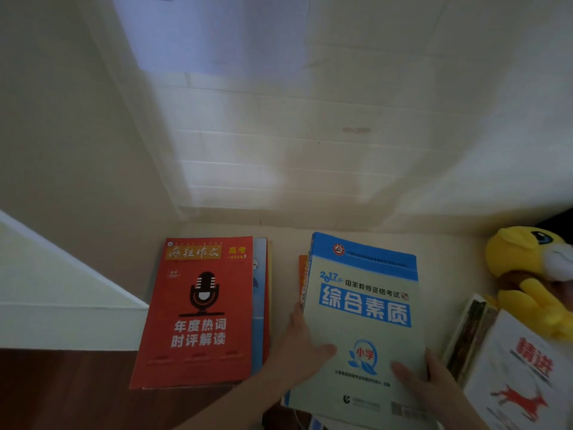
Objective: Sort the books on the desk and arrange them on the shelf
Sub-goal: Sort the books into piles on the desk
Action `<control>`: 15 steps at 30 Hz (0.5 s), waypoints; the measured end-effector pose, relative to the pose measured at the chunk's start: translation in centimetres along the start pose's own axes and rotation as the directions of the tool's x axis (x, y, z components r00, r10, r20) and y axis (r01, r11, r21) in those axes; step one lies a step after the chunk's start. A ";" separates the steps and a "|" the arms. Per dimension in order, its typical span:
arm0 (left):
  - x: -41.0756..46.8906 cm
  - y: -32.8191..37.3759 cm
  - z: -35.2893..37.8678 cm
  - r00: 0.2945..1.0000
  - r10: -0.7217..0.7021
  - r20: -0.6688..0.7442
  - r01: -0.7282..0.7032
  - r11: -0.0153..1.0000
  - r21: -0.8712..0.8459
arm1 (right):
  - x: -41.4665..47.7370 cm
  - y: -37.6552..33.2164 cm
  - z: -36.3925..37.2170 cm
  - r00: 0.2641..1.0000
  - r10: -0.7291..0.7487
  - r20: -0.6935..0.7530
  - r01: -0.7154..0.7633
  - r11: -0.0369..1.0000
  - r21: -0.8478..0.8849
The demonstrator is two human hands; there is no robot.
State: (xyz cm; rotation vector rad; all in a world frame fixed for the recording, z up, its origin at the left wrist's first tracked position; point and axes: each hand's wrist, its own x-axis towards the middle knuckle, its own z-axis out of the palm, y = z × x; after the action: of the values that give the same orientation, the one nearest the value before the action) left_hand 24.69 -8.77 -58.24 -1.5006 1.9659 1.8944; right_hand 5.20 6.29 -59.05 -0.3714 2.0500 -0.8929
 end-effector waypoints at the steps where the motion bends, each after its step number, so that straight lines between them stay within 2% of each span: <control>1: 0.0 0.0 -0.1 1.000 -0.006 0.003 0.006 1.000 0.002 | 0.0 -0.1 0.0 1.000 0.003 0.004 -0.003 1.000 0.000; 8: -0.3 -0.4 -1.2 0.999 0.014 0.034 -0.009 0.989 -0.148 | -0.2 -0.7 -0.2 0.999 0.036 0.011 -0.036 0.999 -0.008; 12: -0.1 -0.2 -1.1 1.000 -0.027 0.016 0.030 0.975 -0.222 | -0.6 -0.8 -0.1 0.999 0.032 -0.023 -0.032 0.999 -0.023; 15: -0.2 0.0 -1.0 0.999 -0.024 0.034 0.030 0.985 -0.171 | -1.0 -1.1 -0.3 0.997 0.074 -0.011 -0.074 0.997 -0.012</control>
State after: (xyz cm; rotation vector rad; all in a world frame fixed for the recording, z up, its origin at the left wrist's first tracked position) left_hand 25.42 -9.44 -57.86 -1.5171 1.8009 2.1100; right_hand 5.50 6.22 -57.56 -0.2957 2.0661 -0.8398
